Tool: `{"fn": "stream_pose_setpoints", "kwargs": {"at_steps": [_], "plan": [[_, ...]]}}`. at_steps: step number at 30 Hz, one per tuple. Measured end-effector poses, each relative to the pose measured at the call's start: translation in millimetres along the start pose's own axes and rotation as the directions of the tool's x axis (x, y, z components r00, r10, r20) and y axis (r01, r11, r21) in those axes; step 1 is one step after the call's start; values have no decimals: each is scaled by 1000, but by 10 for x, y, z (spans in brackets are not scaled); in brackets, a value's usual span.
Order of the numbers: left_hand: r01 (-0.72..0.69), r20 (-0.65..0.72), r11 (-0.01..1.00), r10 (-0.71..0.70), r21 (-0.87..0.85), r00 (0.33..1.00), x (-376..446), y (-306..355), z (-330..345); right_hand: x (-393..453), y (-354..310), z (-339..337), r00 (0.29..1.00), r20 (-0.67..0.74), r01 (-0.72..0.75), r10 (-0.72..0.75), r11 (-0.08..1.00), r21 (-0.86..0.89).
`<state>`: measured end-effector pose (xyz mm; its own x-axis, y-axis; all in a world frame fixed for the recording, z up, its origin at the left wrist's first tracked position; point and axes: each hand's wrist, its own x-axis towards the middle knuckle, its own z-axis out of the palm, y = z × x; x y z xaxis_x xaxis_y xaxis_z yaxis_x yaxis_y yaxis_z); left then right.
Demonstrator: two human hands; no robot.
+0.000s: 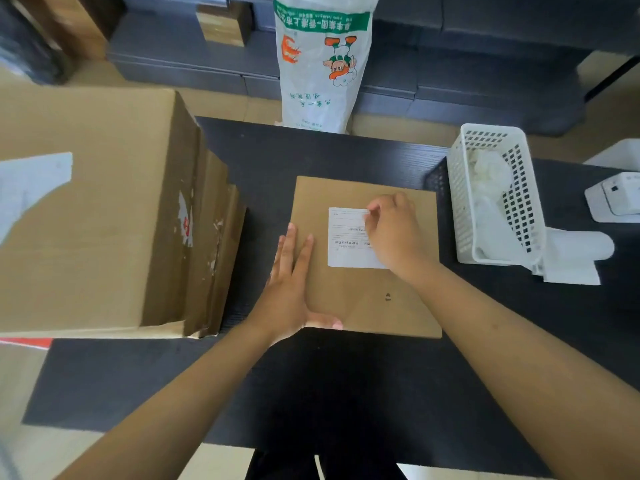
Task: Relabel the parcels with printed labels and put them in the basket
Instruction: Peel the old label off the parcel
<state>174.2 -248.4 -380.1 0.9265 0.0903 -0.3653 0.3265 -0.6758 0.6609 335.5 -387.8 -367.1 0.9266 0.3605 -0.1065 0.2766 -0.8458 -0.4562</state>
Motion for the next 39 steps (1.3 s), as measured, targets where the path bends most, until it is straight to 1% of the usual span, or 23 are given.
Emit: {"fn": "stream_pose_setpoints", "kwargs": {"at_steps": [8, 13, 17, 20, 22, 25, 28, 31, 33, 36, 39], "plan": [[17, 9, 1000, -17, -25, 1000, -2, 0, -3, 91, 28, 39, 998, 42, -50, 49, 998, 31], [14, 0, 999, -14, -38, 1000, 5, -11, 9, 122, 52, 17, 996, 78, -41, 40, 999, 13], [4, -1, 999, -4, -35, 1000, 16, -20, 19, 84, 70, 26, 999, 35, -33, 30, 997, 77], [8, -6, 999, -8, -32, 1000, 10, -21, 24, 70, 77, 30, 999, 23, -31, 29, 995, 93], [12, -5, 999, -12, -35, 1000, 5, -17, 20, 89, 62, 8, 999, 32, -38, 35, 996, 80], [12, 3, 999, -12, -34, 1000, -1, -11, 9, 155, 34, -40, 992, 96, -87, 82, 995, 44], [12, 5, 999, -12, -48, 1000, -3, 7, 2, 184, -36, -59, 983, 145, -102, 110, 993, -57], [16, 5, 999, -16, -41, 1000, -10, 20, -5, 170, -118, -14, 987, 136, -61, 90, 978, -202], [21, 7, 999, -21, -31, 1000, -17, 23, -5, 153, -127, 5, 990, 125, -31, 62, 971, -235], [23, 9, 999, -23, -23, 1000, -16, 22, -2, 93, -69, 3, 993, 116, 49, -25, 978, -204], [3, 14, 1000, -3, 25, 1000, -6, 12, 6, 18, -4, 14, 994, 31, 112, -109, 982, -153]]}}
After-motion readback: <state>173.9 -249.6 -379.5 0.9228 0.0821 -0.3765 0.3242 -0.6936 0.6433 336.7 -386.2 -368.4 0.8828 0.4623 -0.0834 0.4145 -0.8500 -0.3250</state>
